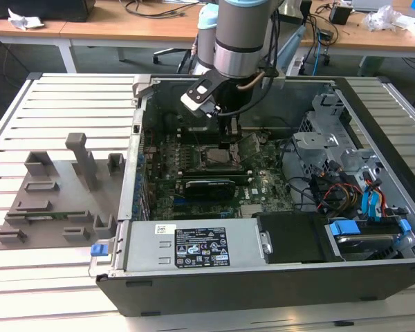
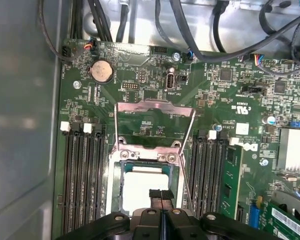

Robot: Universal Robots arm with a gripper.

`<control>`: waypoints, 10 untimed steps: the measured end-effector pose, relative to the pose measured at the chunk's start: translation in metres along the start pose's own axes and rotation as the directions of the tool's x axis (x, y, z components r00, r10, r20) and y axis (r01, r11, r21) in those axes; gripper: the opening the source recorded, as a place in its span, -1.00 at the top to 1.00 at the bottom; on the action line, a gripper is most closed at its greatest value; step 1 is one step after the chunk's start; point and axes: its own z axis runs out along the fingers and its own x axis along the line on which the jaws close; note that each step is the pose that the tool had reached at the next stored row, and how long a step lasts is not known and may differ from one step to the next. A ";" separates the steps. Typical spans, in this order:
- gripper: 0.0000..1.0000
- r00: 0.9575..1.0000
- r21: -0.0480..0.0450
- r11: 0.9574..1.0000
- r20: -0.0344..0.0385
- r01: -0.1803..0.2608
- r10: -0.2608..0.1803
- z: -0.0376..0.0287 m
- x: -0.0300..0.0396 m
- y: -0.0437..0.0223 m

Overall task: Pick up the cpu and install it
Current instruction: 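Place the cpu into insertion slot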

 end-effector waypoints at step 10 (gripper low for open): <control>0.79 1.000 0.000 1.000 0.000 0.000 0.000 -0.0149 -0.0007 -0.0003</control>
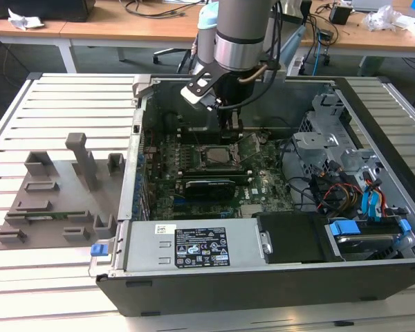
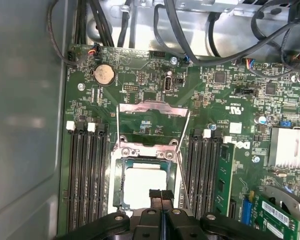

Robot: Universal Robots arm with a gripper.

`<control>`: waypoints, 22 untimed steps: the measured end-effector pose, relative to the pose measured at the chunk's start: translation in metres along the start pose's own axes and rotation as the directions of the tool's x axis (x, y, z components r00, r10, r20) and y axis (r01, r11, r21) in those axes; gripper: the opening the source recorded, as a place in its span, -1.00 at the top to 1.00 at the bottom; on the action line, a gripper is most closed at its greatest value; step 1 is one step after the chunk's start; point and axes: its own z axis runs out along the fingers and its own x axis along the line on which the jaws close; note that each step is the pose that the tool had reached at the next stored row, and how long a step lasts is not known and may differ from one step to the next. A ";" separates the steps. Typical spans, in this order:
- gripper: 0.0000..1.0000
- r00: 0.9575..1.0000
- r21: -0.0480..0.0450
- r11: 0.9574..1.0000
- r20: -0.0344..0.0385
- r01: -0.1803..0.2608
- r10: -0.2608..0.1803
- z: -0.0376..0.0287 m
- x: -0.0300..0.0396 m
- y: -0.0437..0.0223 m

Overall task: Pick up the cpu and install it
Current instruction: 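Place the cpu into insertion slot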

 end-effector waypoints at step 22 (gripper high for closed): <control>0.79 1.000 0.000 1.000 0.000 0.000 0.000 -0.0680 -0.0031 -0.0014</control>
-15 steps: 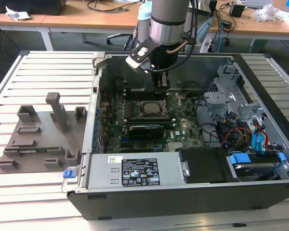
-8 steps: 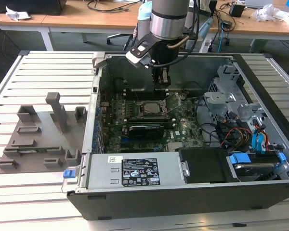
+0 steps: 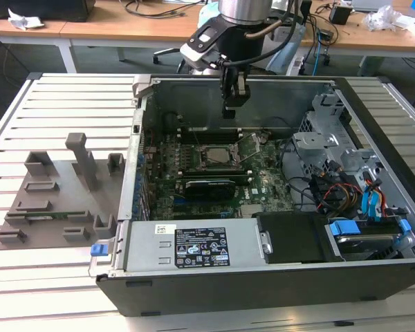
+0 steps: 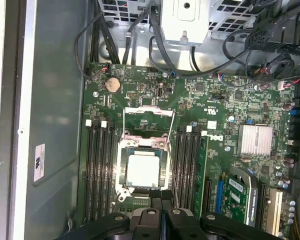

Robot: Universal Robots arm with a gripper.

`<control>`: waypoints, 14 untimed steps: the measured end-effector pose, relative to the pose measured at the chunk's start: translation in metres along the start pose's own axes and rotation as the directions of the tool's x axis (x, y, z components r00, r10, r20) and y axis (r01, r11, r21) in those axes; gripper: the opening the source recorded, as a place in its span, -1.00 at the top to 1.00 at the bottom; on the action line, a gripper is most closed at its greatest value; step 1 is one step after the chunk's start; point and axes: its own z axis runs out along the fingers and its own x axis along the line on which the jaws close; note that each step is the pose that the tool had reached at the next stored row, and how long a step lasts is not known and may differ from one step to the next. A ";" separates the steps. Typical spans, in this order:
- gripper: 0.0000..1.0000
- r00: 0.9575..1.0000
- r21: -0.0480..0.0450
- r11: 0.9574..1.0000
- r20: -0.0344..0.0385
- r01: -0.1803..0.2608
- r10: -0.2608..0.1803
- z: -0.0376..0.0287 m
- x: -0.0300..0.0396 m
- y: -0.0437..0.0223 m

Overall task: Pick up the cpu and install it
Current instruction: 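Place the cpu into insertion slot, then close the cpu cover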

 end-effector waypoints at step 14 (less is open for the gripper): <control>0.79 1.000 0.000 1.000 0.000 0.000 0.000 -0.0005 0.0000 0.0000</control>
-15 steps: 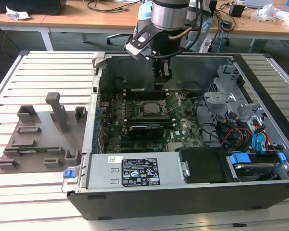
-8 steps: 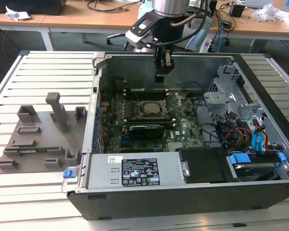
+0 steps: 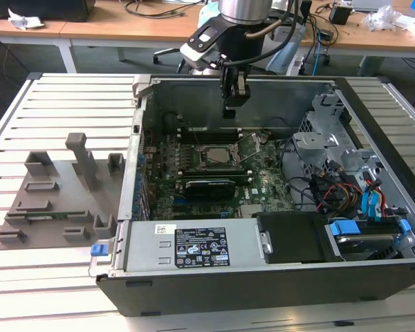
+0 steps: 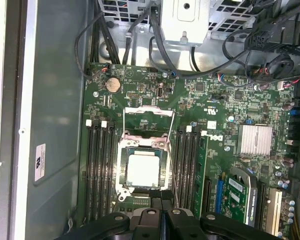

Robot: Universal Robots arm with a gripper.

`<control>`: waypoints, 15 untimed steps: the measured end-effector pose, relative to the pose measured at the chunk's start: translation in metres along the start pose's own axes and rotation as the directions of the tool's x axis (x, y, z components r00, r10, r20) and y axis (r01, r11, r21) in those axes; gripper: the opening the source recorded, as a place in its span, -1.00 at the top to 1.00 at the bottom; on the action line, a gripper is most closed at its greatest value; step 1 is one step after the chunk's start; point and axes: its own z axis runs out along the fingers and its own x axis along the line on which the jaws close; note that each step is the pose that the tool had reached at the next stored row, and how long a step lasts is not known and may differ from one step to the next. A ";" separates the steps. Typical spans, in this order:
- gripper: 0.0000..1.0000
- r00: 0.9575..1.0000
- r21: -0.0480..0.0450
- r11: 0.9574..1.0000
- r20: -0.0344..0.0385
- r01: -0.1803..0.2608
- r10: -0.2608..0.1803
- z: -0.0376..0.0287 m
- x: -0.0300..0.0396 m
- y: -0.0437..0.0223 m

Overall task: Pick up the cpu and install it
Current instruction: 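Close the cpu cover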

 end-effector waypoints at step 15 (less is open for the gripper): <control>0.79 1.000 0.001 1.000 0.000 0.002 -0.002 -0.0005 -0.0027 0.0423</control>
